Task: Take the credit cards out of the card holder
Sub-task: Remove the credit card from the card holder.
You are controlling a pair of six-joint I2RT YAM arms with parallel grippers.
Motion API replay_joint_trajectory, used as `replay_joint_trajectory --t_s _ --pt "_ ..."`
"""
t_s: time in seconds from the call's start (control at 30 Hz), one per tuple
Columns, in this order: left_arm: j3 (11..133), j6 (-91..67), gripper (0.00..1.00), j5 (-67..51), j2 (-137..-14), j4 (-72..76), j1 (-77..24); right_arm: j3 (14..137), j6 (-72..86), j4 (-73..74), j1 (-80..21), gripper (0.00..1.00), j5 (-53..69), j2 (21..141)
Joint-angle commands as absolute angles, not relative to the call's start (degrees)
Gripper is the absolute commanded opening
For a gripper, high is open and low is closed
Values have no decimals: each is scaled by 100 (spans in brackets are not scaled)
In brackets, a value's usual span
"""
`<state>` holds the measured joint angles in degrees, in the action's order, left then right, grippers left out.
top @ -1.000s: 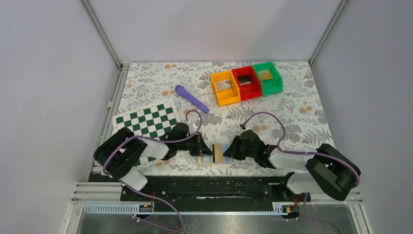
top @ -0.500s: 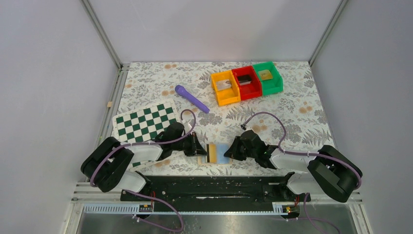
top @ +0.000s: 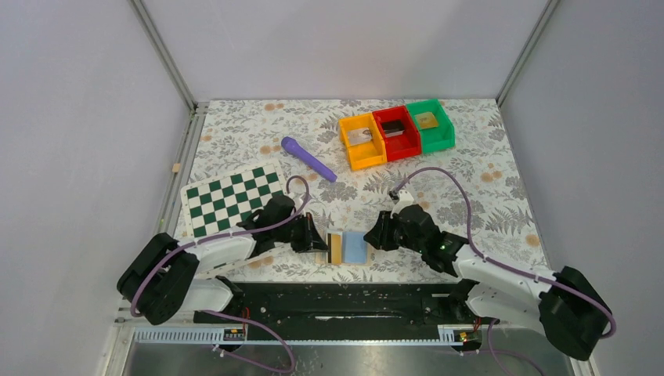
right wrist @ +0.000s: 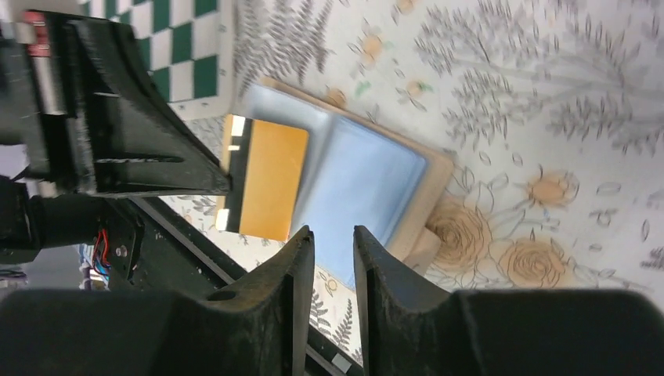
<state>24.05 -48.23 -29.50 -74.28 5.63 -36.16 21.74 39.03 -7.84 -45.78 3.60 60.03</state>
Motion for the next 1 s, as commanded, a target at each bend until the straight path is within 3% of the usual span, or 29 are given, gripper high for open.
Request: replay_joint_trajectory --t_s 0.0,0.27,0.6,0.97 --pt "2749 -4783 0 -2768 -7121 281 -3586 2241 2726 -1284 -4709 33 71 5436" --pt "2835 -5131 0 -2787 -6795 124 -3586 2255 1387 -1876 -5613 38 -873 5453" --pt "2957 -5973 0 -2853 -6262 89 -3517 1925 -2045 -4449 -7890 49 -2380 6744" --pt "2997 -6311 0 -2879 -5860 -159 -3449 2287 -4184 -5956 -8851 51 -4347 8206"
